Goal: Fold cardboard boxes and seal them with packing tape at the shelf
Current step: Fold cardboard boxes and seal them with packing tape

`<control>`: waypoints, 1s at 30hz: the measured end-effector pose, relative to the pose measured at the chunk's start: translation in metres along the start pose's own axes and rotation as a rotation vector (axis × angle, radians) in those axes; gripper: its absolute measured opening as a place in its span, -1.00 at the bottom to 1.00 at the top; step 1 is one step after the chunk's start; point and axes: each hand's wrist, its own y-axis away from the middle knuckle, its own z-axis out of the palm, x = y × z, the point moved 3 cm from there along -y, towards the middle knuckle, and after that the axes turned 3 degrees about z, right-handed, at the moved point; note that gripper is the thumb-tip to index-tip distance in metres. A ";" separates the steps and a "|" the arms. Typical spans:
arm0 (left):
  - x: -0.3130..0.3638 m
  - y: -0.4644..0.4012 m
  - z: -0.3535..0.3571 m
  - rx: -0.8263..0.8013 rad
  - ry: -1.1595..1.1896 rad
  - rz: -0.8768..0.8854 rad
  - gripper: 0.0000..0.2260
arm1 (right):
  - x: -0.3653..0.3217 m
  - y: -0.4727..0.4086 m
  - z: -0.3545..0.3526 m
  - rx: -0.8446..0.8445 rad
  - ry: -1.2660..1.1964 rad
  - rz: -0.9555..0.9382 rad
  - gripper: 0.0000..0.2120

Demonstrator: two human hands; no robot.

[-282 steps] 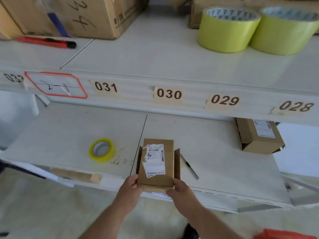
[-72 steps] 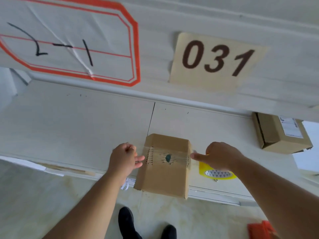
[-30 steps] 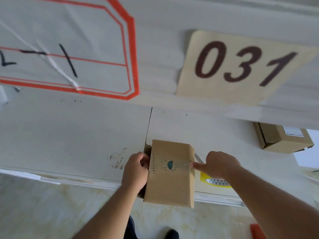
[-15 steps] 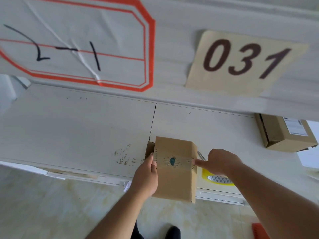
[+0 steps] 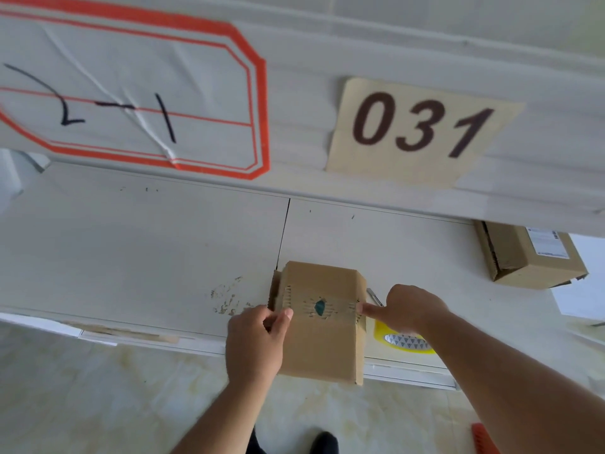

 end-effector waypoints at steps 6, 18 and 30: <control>0.005 0.023 0.013 -0.509 0.425 -0.190 -0.68 | 0.000 0.000 0.000 -0.009 0.003 0.009 -0.24; -0.023 0.013 -0.010 -0.561 0.677 -0.231 -0.71 | -0.030 0.025 -0.022 -0.020 -0.036 -0.079 -0.24; -0.044 -0.037 -0.042 -0.012 0.173 -0.194 -0.74 | -0.167 0.073 -0.077 0.082 0.177 -0.221 -0.57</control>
